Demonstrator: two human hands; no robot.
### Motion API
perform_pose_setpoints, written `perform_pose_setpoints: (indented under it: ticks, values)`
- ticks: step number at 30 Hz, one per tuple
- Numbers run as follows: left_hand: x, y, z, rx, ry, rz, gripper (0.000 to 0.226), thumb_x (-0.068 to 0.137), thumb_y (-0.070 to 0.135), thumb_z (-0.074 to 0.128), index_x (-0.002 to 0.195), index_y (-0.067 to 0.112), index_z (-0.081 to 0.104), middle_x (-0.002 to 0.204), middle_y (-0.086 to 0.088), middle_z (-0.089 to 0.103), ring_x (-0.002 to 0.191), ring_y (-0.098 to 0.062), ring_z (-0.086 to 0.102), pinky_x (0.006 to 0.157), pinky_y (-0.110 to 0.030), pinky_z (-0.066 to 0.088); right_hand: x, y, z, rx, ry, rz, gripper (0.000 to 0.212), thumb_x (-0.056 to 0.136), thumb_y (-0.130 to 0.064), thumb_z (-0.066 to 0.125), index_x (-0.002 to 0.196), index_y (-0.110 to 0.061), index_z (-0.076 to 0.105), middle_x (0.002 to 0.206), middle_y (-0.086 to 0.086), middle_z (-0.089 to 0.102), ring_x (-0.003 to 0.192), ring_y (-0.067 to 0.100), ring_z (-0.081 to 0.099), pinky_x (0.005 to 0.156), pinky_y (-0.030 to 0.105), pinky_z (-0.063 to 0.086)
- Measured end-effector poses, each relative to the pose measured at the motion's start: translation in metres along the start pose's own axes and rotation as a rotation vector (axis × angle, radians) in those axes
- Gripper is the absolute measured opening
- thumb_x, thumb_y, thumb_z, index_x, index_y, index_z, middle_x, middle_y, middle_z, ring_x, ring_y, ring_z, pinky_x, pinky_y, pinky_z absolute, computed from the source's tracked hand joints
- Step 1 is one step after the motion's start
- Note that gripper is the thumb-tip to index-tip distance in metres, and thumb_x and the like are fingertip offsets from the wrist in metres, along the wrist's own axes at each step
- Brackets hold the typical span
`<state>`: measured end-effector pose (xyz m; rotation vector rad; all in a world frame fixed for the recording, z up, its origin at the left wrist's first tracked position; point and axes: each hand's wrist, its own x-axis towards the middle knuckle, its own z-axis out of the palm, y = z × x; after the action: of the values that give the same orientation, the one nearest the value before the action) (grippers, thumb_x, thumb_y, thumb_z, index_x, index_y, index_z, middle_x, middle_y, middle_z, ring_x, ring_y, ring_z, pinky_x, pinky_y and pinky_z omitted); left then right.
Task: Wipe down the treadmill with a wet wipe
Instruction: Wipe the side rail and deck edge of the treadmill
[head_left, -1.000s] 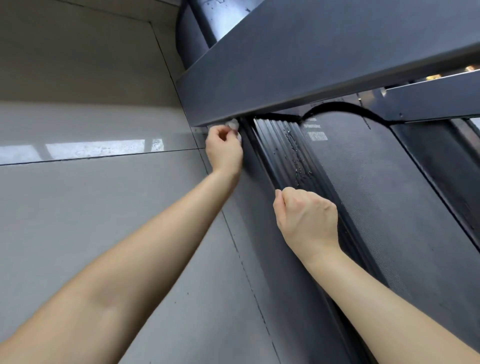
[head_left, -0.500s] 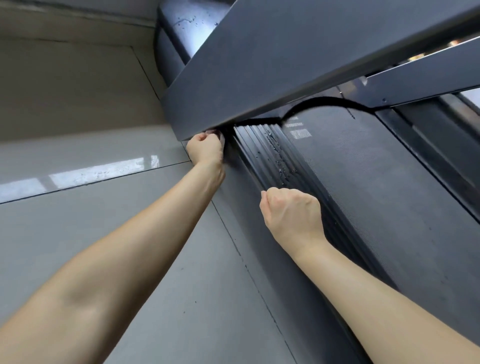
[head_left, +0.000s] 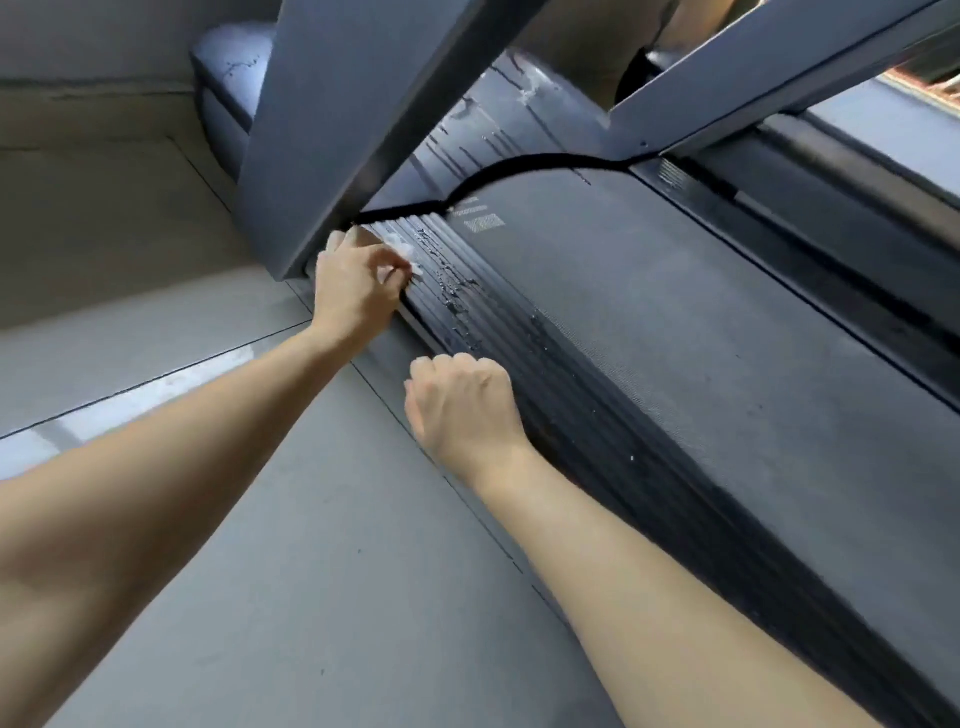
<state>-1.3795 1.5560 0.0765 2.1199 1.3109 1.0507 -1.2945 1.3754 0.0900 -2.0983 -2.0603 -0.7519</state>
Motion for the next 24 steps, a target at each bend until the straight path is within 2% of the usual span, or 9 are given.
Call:
perform_pose_setpoints:
  ticks: [2, 5, 7, 9, 13, 17, 19, 21, 24]
  values:
    - [-0.016, 0.012, 0.000, 0.040, -0.062, 0.086, 0.015, 0.094, 0.030, 0.073, 0.102, 0.021, 0.082, 0.115, -0.002, 0.072, 0.109, -0.027, 0.060, 0.092, -0.034, 0.044, -0.045, 0.011, -0.016, 0.121, 0.050, 0.072, 0.024, 0.082, -0.026, 0.072, 0.070, -0.021, 0.052, 0.062, -0.001, 0.056, 0.056, 0.022, 0.055, 0.054, 0.031, 0.026]
    - [-0.049, 0.032, 0.001, 0.090, -0.138, 0.377, 0.021, 0.100, 0.029, 0.065, 0.110, 0.019, 0.080, 0.117, -0.001, 0.076, 0.111, -0.025, 0.069, 0.100, -0.036, 0.048, -0.103, 0.041, -0.035, 0.216, 0.134, 0.308, 0.025, 0.092, -0.025, 0.053, 0.069, -0.020, 0.045, 0.062, 0.001, 0.052, 0.056, 0.025, 0.052, 0.052, 0.033, 0.035]
    - [-0.073, 0.051, 0.004, 0.177, -0.213, 0.569, 0.025, 0.103, 0.026, 0.059, 0.115, 0.018, 0.079, 0.121, 0.000, 0.075, 0.120, -0.022, 0.067, 0.112, -0.040, 0.041, -0.140, 0.060, -0.051, 0.275, 0.150, 0.471, 0.027, 0.093, -0.024, 0.053, 0.070, -0.021, 0.039, 0.062, 0.000, 0.049, 0.056, 0.025, 0.049, 0.053, 0.034, 0.035]
    - [-0.090, 0.063, 0.008, 0.200, -0.260, 0.662, 0.028, 0.105, 0.024, 0.054, 0.123, 0.016, 0.074, 0.128, -0.001, 0.072, 0.127, -0.021, 0.063, 0.118, -0.042, 0.036, -0.166, 0.070, -0.058, 0.268, 0.161, 0.564, 0.031, 0.093, -0.022, 0.056, 0.071, -0.022, 0.034, 0.061, -0.001, 0.046, 0.056, 0.024, 0.046, 0.055, 0.034, 0.034]
    - [-0.134, 0.097, 0.016, 0.133, -0.443, 0.752, 0.044, 0.108, 0.023, 0.046, 0.148, 0.004, 0.051, 0.147, -0.011, 0.059, 0.139, -0.024, 0.053, 0.125, -0.038, 0.028, -0.205, 0.092, -0.073, 0.225, 0.156, 0.792, 0.035, 0.093, -0.022, 0.056, 0.068, -0.020, 0.033, 0.058, -0.001, 0.041, 0.054, 0.026, 0.044, 0.054, 0.035, 0.035]
    - [-0.183, 0.131, 0.028, 0.119, -0.551, 0.869, 0.044, 0.109, 0.025, 0.041, 0.146, 0.006, 0.056, 0.152, -0.009, 0.053, 0.147, -0.023, 0.042, 0.125, -0.044, 0.027, -0.233, 0.101, -0.083, 0.180, 0.104, 0.948, 0.040, 0.092, -0.016, 0.065, 0.066, -0.018, 0.034, 0.057, 0.001, 0.043, 0.053, 0.027, 0.043, 0.056, 0.036, 0.036]
    - [-0.206, 0.148, 0.035, 0.123, -0.585, 0.906, 0.047, 0.109, 0.028, 0.042, 0.150, 0.007, 0.050, 0.158, -0.009, 0.044, 0.153, -0.023, 0.033, 0.127, -0.044, 0.023, -0.245, 0.106, -0.088, 0.170, 0.072, 1.001, 0.042, 0.091, -0.015, 0.068, 0.066, -0.018, 0.034, 0.057, 0.001, 0.045, 0.054, 0.029, 0.045, 0.057, 0.037, 0.039]
    - [-0.233, 0.169, 0.044, 0.142, -0.652, 0.967, 0.058, 0.109, 0.038, 0.041, 0.158, 0.006, 0.036, 0.166, -0.010, 0.029, 0.158, -0.021, 0.017, 0.129, -0.042, 0.014, -0.257, 0.110, -0.091, 0.153, 0.070, 1.049, 0.040, 0.092, -0.014, 0.066, 0.067, -0.019, 0.034, 0.058, 0.003, 0.048, 0.055, 0.031, 0.049, 0.059, 0.038, 0.040]
    - [-0.265, 0.199, 0.055, 0.181, -0.779, 1.086, 0.079, 0.107, 0.057, 0.036, 0.162, 0.004, 0.018, 0.170, -0.013, 0.012, 0.159, -0.021, -0.001, 0.130, -0.041, 0.005, -0.271, 0.119, -0.094, 0.130, 0.101, 1.066, 0.030, 0.094, -0.022, 0.053, 0.070, -0.021, 0.036, 0.061, 0.006, 0.053, 0.059, 0.033, 0.053, 0.062, 0.040, 0.042]
